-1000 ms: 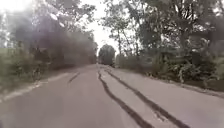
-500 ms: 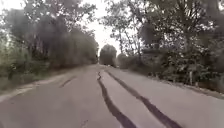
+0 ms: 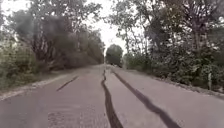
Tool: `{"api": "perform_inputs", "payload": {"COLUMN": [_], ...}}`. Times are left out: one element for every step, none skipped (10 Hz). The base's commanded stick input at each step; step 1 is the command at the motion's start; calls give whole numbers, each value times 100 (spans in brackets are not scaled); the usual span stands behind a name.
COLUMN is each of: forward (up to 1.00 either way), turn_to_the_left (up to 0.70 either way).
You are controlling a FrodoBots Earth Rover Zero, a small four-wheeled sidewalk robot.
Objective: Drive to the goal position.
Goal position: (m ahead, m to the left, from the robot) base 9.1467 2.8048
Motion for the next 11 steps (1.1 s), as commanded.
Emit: {"api": "perform_inputs", "payload": {"forward": [100, 100, 100, 100, 100, 100, 100, 100, 100, 100, 100], "turn_to_the_left": [0, 0, 0, 0, 0, 0, 0, 0, 0, 0, 0]}}
